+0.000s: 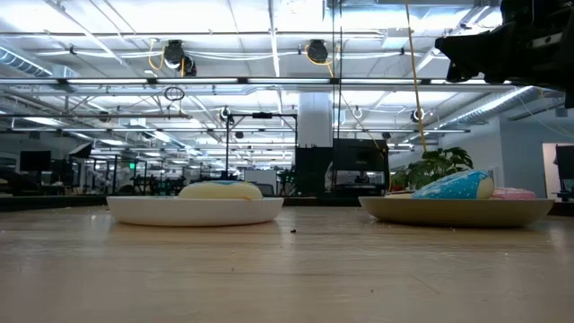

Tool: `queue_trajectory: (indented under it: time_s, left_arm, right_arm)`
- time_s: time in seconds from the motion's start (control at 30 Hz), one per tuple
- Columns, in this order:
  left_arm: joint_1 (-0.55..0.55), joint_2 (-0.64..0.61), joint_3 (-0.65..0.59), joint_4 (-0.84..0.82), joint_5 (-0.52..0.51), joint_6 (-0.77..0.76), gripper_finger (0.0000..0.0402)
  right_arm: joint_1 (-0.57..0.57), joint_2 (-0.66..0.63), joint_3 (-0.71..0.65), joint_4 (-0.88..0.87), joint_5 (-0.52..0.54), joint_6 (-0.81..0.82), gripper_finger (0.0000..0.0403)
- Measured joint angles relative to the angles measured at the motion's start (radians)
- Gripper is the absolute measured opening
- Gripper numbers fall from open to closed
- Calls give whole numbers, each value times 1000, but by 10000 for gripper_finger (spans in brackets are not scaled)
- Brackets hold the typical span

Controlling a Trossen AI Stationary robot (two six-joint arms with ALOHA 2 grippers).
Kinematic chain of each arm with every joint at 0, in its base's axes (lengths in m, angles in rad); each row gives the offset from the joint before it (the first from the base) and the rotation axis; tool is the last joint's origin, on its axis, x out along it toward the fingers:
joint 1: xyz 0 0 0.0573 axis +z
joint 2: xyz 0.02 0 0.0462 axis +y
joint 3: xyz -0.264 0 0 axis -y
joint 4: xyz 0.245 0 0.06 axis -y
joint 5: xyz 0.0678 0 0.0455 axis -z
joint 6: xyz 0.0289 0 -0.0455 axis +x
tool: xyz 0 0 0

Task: Pick & Place donuts
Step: Put the small orange donut on the white plate

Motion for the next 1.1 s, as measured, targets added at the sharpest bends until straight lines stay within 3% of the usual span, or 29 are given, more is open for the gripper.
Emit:
queue_trajectory:
  time_s: [0.2,0.47,1.1]
  left_arm:
    - [-15,10,0,-16,-9,-17,220]
    - [-16,11,0,-41,7,33,263]
    - [-44,11,-165,136,67,-26,234]
  right_arm:
    - [0,0,0,1,0,13,0]
    - [0,0,0,0,0,12,0]
    - [0,0,0,-2,0,14,0]
